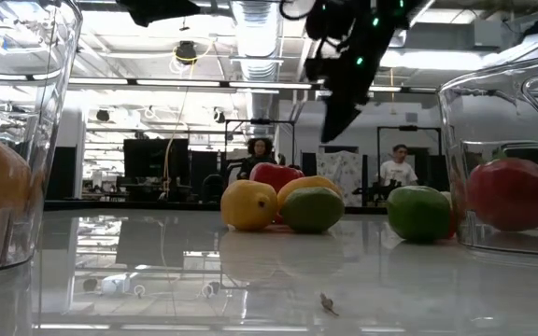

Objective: Sort produce into baskets
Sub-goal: Put the tomato into the right transparent bin

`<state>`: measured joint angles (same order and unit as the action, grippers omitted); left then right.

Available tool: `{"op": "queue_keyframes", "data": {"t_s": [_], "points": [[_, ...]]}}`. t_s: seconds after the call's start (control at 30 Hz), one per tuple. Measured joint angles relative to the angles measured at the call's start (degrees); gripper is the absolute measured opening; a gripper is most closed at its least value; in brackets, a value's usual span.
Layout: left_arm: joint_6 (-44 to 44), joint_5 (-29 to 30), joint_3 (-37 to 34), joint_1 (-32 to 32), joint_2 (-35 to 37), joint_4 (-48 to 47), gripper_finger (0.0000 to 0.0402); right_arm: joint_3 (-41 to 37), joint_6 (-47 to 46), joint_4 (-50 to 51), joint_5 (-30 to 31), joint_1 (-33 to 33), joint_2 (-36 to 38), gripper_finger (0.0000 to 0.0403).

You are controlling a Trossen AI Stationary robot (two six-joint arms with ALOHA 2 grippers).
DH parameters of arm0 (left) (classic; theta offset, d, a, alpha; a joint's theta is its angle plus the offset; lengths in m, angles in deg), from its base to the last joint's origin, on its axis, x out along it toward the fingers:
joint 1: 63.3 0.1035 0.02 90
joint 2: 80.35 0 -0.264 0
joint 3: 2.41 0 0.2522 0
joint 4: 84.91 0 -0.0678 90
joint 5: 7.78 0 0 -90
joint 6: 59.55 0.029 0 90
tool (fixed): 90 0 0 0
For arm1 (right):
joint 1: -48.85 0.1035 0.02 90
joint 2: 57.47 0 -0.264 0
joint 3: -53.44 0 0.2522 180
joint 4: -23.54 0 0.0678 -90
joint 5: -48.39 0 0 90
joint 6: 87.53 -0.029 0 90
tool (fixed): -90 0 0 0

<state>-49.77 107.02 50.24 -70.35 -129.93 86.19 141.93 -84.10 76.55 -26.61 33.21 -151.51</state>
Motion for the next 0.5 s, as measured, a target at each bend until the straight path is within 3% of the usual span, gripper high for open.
{"op": "queue_keyframes", "data": {"t_s": [0.3,0.5], "points": [[1.6,0.0,0.0,0.0,0.0,0.0,0.0279,-6.6,1.7,-23.1,0.0,-9.7,0.0,0.0383],[2.4,0.1,0.0,0.0,0.0,0.0,0.0279,-10.4,-1.3,-35.2,-1.1,-11.0,-4.9,0.0383]]}}
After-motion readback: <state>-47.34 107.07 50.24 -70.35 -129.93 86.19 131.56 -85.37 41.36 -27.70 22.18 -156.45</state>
